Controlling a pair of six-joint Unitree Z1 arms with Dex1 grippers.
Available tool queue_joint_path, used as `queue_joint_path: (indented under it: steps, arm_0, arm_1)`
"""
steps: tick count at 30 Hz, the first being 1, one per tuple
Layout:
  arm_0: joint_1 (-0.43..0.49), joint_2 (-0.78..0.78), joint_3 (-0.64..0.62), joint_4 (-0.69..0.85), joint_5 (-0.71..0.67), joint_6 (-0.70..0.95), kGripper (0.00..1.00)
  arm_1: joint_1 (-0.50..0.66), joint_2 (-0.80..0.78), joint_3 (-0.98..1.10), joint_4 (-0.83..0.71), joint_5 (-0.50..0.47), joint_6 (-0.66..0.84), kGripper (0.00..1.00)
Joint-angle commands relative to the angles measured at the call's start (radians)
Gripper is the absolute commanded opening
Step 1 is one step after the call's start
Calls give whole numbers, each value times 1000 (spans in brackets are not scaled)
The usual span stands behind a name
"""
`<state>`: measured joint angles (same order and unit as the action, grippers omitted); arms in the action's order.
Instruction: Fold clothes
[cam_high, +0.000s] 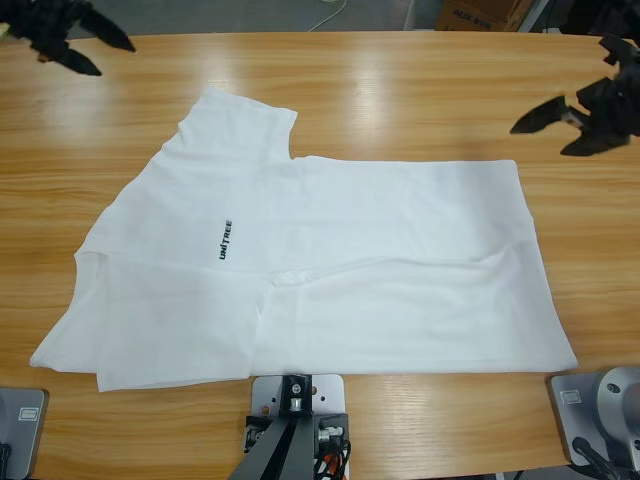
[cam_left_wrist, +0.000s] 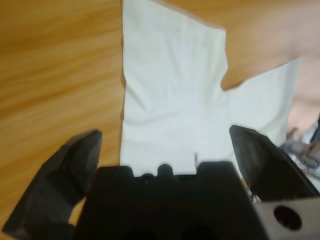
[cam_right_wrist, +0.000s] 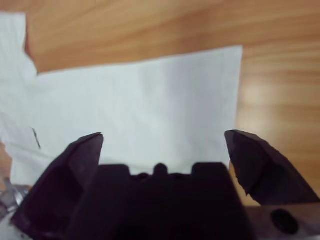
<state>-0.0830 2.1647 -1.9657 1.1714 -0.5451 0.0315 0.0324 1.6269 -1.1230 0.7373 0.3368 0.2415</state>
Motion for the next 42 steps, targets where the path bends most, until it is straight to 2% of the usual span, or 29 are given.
queue_joint_path:
  steps: [1, 3, 4, 9, 18, 26, 37, 38, 41, 42]
  arm_0:
    - [-50, 337, -278, 123, -15, 11, 1000]
    - [-69, 381, -333, 134, -8, 11, 1000]
    - [-119, 427, -392, 162, -6, 5, 989]
    - [-145, 447, -410, 183, 8, 5, 985]
    - [-180, 459, -430, 239, 185, -26, 991]
    - [-189, 499, -493, 291, 218, -45, 987]
    - [-258, 514, -523, 317, 254, -78, 978]
    - [-257, 514, -524, 318, 254, -77, 971]
    - [-248, 514, -532, 328, 254, -76, 841]
    - [-243, 515, -532, 337, 254, -76, 829]
  arm_1:
    - [-43, 197, -35, -70, 19, -16, 1000]
    - [-45, 219, -33, -90, 19, -16, 1000]
    - [-51, 258, -35, -123, 22, -16, 1000]
    - [-52, 277, -32, -143, 21, -16, 1000]
    - [-62, 280, -19, -164, 19, -16, 1000]
    - [-70, 278, -3, -179, 16, -16, 996]
    - [-78, 278, 15, -197, 16, -16, 996]
    - [-79, 277, 17, -198, 16, -16, 996]
    - [-81, 274, 24, -200, 16, -16, 996]
    - [-81, 273, 26, -202, 16, -16, 996]
